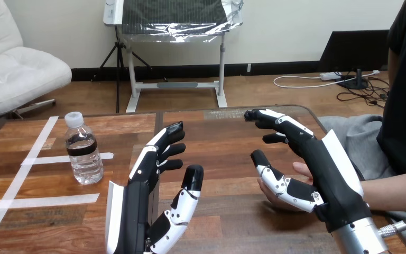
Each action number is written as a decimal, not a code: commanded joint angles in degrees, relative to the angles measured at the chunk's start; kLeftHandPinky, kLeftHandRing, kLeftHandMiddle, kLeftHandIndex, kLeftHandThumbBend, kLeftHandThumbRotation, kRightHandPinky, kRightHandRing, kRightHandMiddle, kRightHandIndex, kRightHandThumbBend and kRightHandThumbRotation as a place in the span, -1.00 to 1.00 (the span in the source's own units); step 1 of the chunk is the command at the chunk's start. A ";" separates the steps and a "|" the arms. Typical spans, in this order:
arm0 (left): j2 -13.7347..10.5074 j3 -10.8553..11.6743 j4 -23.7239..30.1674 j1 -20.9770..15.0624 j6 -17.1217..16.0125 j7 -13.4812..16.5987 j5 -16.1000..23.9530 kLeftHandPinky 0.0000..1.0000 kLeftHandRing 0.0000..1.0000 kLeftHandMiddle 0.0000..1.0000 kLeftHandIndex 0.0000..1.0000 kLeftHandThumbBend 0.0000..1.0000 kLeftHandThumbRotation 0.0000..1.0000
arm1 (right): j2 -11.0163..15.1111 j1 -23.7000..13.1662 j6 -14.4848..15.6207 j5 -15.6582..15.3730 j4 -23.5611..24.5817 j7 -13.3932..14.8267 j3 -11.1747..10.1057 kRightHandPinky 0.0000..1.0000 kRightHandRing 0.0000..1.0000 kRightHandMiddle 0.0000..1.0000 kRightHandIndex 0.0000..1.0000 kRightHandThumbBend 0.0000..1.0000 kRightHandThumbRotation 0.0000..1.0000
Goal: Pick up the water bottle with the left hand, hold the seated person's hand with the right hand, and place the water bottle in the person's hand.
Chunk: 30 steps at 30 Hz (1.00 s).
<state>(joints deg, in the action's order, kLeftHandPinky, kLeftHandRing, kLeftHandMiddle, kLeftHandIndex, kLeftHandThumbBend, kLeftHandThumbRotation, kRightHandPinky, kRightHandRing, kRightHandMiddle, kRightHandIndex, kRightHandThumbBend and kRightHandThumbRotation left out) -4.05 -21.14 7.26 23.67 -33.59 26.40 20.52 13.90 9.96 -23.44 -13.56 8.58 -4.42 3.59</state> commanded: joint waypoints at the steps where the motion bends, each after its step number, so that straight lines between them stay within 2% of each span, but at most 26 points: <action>1: 4.96 2.46 3.30 -1.05 -0.72 2.73 1.80 0.52 0.55 0.62 0.61 -0.23 0.11 | 0.16 -4.02 0.23 -0.02 1.90 0.38 -1.09 0.47 0.65 0.72 0.55 -0.47 -1.00; 6: 5.42 4.54 4.35 -0.84 0.35 6.30 4.98 0.57 0.61 0.63 0.60 -0.20 0.00 | 0.14 -4.10 -0.04 0.13 1.71 0.37 -1.09 0.47 0.65 0.72 0.55 -0.47 -1.00; 8: 5.97 5.88 5.12 -0.76 1.50 8.93 7.50 0.60 0.65 0.65 0.62 -0.17 -0.04 | 0.20 -4.12 0.08 0.10 1.76 0.31 -1.11 0.46 0.64 0.72 0.55 -0.47 -1.00; 12: 6.56 7.27 6.05 -0.72 2.69 11.97 8.79 0.64 0.69 0.69 0.63 -0.14 -0.12 | 0.31 -4.19 -0.10 -0.02 1.63 0.33 -1.12 0.46 0.64 0.72 0.55 -0.47 -1.00; 16: 7.44 9.49 7.15 -1.13 5.49 16.67 11.95 0.66 0.72 0.71 0.64 -0.08 -0.26 | 0.29 -4.22 0.02 -0.07 1.62 0.37 -1.13 0.46 0.64 0.72 0.55 -0.47 -1.00; 17: 7.36 9.81 7.22 -1.32 5.75 17.40 12.17 0.67 0.73 0.73 0.65 -0.04 -0.34 | 0.28 -4.20 0.12 -0.07 1.66 0.36 -1.14 0.46 0.64 0.72 0.55 -0.47 -1.00; 22: 6.19 12.00 6.86 -2.66 6.96 21.02 13.33 0.67 0.76 0.76 0.67 0.03 -0.49 | 0.14 -4.23 0.34 0.39 1.59 0.19 -1.08 0.45 0.64 0.72 0.55 -0.46 -1.00; 24: 5.89 12.61 6.93 -2.91 8.07 22.04 14.02 0.65 0.75 0.76 0.67 0.07 -0.52 | 0.14 -4.22 0.44 0.27 1.62 0.23 -1.08 0.45 0.64 0.72 0.55 -0.46 -1.00; 30: 3.76 14.53 6.16 -4.06 8.99 22.07 12.17 0.67 0.77 0.79 0.71 0.17 -0.58 | -0.06 -4.39 0.21 0.38 1.30 0.37 -0.99 0.45 0.65 0.72 0.56 -0.45 -1.00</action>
<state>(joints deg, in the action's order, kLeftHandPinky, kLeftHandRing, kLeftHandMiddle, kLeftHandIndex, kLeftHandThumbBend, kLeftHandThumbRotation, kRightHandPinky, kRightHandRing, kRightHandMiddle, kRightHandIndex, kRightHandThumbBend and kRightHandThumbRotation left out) -4.00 -8.89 11.69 23.52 -25.80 48.31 32.18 13.89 9.87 -23.20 -13.57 8.58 -4.42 3.59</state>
